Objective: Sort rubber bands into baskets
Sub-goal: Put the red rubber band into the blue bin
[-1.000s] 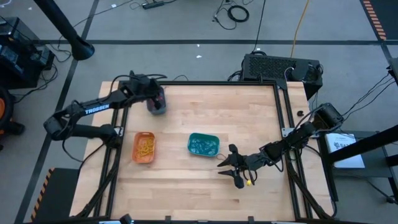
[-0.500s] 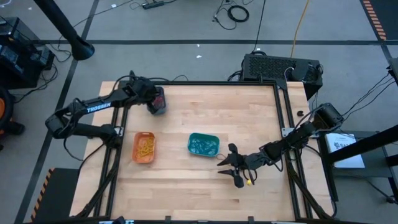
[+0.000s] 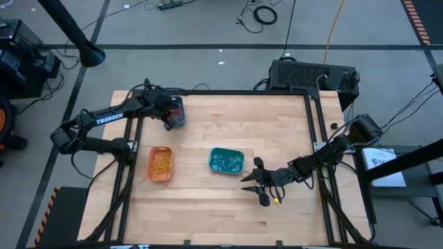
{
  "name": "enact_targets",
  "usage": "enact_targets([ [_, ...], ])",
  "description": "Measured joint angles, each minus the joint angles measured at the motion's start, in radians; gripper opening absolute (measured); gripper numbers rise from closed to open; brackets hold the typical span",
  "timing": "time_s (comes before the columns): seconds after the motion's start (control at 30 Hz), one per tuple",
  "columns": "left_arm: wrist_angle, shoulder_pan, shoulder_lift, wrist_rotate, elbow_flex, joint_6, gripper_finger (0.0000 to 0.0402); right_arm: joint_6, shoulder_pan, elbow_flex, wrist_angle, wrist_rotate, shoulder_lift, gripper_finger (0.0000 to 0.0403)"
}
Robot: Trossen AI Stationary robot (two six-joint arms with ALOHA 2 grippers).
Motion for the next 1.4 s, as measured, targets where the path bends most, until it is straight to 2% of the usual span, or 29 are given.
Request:
enact_targets([
  [0.1, 0.008, 0.0, 0.0, 0.047, 0.0, -0.005, 0.0001, 0.001, -0.007, 0.0, 0.0, 0.0, 0.0, 0.0141],
  [0.3, 0.007, 0.0, 0.0, 0.049, 0.0, -0.006, 0.001, 0.026, -0.008, 0.0, 0.0, -0.003, 0.0, 0.0141],
  [0.57, 0.005, 0.0, 0.0, 0.048, 0.0, -0.007, 0.0053, 0.055, -0.008, 0.0, 0.0, -0.003, 0.0, 0.0141],
  [0.73, 0.013, 0.0, 0.0, -0.009, 0.0, -0.033, 0.0084, 0.078, -0.008, 0.0, 0.0, -0.003, 0.0, 0.0141],
  [0.83, 0.023, 0.0, 0.0, -0.008, 0.0, -0.059, 0.009, 0.082, -0.008, 0.0, 0.0, -0.004, 0.0, 0.0141],
  [0.93, 0.06, -0.002, 0.0, 0.11, 0.0, -0.085, 0.009, 0.125, -0.008, 0.0, -0.001, -0.026, 0.0, 0.0141],
  [1.07, 0.156, -0.032, 0.0, 0.345, 0.0, -0.086, 0.0091, 0.216, -0.007, 0.0, -0.029, -0.156, 0.0, 0.0141],
  [1.2, 0.285, -0.108, 0.0, 0.535, 0.0, -0.086, 0.0091, 0.331, 0.002, 0.0, -0.175, -0.213, 0.0, 0.0141],
  [1.27, 0.351, -0.168, 0.0, 0.58, 0.0, -0.086, 0.0091, 0.394, 0.005, 0.0, -0.269, -0.212, 0.0, 0.0141],
  [1.4, 0.46, -0.313, 0.0, 0.583, 0.0, -0.084, 0.0091, 0.492, 0.004, 0.0, -0.383, -0.212, 0.0, 0.0141],
])
